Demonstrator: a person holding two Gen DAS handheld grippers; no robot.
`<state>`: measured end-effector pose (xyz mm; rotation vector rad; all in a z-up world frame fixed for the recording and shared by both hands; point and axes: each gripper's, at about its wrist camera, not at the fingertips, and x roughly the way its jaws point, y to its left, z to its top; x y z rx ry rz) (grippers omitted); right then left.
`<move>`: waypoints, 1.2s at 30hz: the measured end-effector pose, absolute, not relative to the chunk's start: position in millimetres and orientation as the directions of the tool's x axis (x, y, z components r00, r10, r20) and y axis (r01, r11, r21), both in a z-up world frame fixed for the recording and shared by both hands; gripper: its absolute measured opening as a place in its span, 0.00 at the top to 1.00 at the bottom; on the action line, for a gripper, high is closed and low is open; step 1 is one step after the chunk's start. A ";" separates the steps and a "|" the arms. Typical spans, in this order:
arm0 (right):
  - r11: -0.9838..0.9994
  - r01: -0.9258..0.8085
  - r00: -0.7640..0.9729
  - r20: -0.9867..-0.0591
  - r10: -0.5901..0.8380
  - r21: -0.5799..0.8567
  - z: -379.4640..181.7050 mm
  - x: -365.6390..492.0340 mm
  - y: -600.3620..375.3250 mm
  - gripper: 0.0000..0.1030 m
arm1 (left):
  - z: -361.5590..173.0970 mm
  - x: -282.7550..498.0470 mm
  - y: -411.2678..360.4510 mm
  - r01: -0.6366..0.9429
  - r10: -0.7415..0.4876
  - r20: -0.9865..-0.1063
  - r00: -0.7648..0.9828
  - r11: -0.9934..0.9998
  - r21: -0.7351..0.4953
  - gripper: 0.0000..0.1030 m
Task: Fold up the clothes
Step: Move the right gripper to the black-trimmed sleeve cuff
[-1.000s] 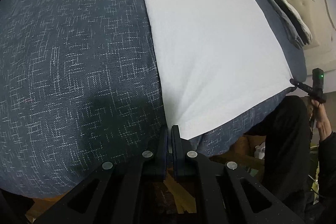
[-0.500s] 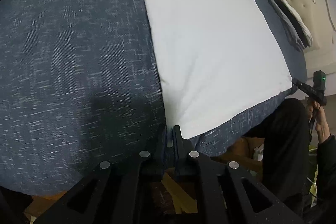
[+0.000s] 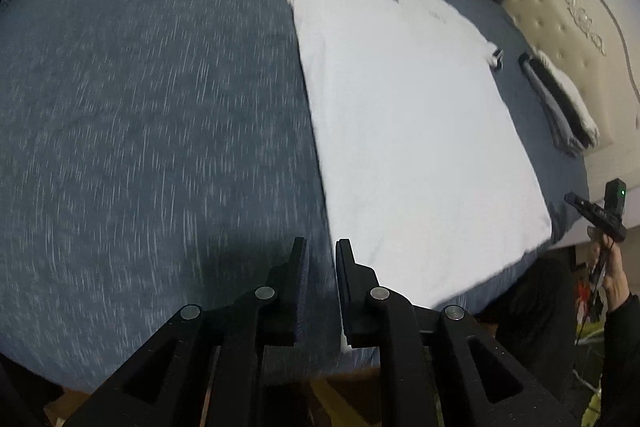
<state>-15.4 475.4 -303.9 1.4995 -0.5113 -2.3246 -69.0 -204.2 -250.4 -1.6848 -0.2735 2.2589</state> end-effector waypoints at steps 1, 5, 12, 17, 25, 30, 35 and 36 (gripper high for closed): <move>-0.882 0.082 -0.399 -0.796 -0.456 0.464 -301.2 -21.3 470.9 0.75 | -251.7 -71.6 -197.5 -0.128 0.356 -0.893 -0.275 -0.934 -0.333 0.84; -0.876 0.092 -0.401 -0.787 -0.468 0.474 -299.5 -45.5 450.4 0.75 | -257.4 -94.5 -187.0 -0.096 0.365 -0.875 -0.319 -0.931 -0.354 0.79; -0.887 0.105 -0.393 -0.800 -0.453 0.450 -306.1 -96.3 429.0 0.75 | -273.2 -142.3 -179.8 -0.053 0.373 -0.852 -0.368 -0.923 -0.382 0.79; -0.895 0.091 -0.384 -0.813 -0.437 0.438 -314.9 -138.1 426.0 0.75 | -287.6 -188.0 -175.2 -0.032 0.385 -0.843 -0.375 -0.914 -0.404 0.79; -0.893 0.042 -0.398 -0.812 -0.427 0.449 -323.9 -189.2 438.3 0.75 | -311.8 -244.7 -174.9 0.010 0.401 -0.821 -0.406 -0.897 -0.443 0.79; -0.886 0.029 -0.394 -0.809 -0.436 0.463 -330.7 -205.6 439.8 0.75 | -319.5 -265.4 -177.7 0.025 0.403 -0.805 -0.435 -0.888 -0.458 0.79; -0.882 0.029 -0.392 -0.807 -0.442 0.470 -336.2 -217.7 438.1 0.75 | -321.1 -279.4 -185.5 0.057 0.386 -0.789 -0.479 -0.883 -0.467 0.79; -0.880 0.026 -0.398 -0.803 -0.444 0.474 -336.4 -220.1 438.3 0.75 | -319.6 -280.1 -183.6 0.055 0.368 -0.795 -0.483 -0.893 -0.447 0.79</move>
